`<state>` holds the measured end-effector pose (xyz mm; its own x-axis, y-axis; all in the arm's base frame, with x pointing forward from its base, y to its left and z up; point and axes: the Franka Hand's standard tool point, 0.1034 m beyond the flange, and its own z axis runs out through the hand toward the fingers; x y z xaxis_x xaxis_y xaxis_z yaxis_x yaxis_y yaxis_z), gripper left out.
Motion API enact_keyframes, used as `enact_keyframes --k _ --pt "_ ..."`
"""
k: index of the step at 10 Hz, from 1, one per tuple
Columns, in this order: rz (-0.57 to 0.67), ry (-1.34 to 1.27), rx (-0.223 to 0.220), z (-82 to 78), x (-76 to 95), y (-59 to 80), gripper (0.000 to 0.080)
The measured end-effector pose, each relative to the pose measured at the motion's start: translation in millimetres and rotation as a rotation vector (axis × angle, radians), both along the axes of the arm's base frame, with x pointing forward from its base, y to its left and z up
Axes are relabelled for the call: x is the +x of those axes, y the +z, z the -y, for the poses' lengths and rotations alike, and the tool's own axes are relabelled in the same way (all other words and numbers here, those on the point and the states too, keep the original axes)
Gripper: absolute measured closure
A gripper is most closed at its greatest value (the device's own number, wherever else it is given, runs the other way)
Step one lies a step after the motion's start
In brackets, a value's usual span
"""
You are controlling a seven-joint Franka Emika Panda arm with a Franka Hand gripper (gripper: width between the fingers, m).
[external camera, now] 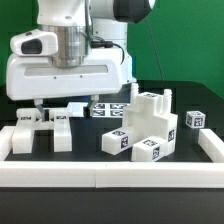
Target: Assemble chair
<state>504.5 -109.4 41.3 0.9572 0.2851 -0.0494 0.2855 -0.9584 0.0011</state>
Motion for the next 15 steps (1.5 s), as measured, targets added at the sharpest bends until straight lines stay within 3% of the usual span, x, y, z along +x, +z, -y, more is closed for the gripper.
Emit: enact_keyframes --k 9,15 --pt "-0.038 0.003 -0.018 6.7 -8.6 -29.3 0.0151" --pt "-0.041 -0.002 -0.019 10.2 -11.7 -32.2 0.0151"
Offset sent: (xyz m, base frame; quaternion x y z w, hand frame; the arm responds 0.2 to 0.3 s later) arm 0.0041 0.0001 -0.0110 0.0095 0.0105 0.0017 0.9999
